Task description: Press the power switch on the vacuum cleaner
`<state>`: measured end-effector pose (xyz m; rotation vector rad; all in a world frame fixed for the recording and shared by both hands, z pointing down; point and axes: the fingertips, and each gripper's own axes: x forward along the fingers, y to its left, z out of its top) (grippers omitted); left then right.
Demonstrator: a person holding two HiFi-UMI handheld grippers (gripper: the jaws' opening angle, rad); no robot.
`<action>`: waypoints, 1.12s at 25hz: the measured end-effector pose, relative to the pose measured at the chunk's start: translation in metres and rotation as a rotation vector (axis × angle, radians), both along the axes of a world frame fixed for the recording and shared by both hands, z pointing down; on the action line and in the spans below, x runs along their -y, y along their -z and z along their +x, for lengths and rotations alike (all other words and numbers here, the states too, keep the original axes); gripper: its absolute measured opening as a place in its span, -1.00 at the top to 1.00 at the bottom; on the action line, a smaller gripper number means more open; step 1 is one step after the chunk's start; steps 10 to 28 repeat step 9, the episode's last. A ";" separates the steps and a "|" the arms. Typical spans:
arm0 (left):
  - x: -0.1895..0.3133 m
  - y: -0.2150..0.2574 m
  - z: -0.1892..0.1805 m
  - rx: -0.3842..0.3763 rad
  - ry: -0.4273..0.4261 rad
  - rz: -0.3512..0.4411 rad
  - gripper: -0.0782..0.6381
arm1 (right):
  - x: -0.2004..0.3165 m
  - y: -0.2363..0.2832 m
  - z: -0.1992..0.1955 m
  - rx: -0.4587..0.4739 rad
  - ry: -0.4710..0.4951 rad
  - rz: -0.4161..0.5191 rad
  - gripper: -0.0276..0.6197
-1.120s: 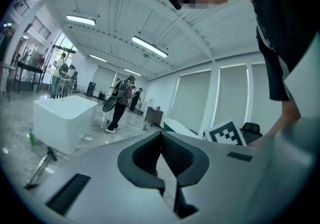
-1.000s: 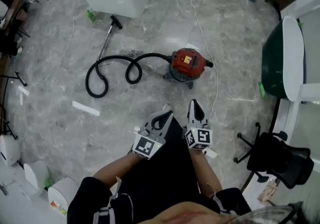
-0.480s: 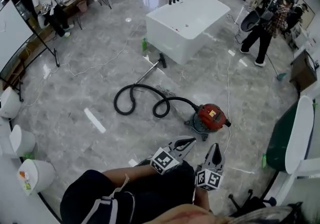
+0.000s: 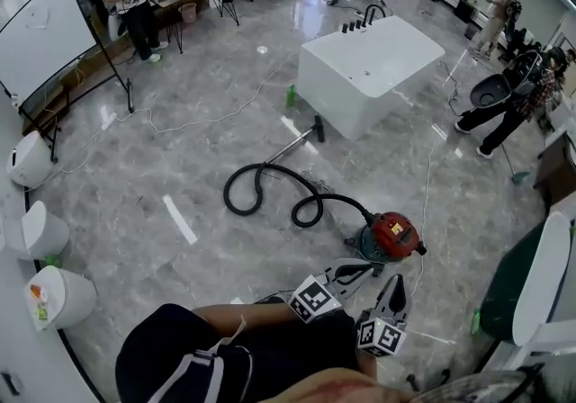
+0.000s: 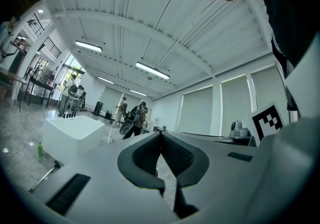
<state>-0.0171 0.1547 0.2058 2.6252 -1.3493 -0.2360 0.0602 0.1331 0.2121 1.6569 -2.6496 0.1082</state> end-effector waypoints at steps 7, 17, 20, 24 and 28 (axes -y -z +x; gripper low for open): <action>-0.006 0.009 0.028 -0.010 -0.038 0.024 0.75 | -0.012 0.009 0.031 0.016 -0.039 0.012 0.86; -0.010 0.011 0.034 -0.020 -0.058 0.026 0.75 | -0.016 0.012 0.038 0.014 -0.061 0.009 0.86; -0.010 0.011 0.034 -0.020 -0.058 0.026 0.75 | -0.016 0.012 0.038 0.014 -0.061 0.009 0.86; -0.010 0.011 0.034 -0.020 -0.058 0.026 0.75 | -0.016 0.012 0.038 0.014 -0.061 0.009 0.86; -0.010 0.011 0.034 -0.020 -0.058 0.026 0.75 | -0.016 0.012 0.038 0.014 -0.061 0.009 0.86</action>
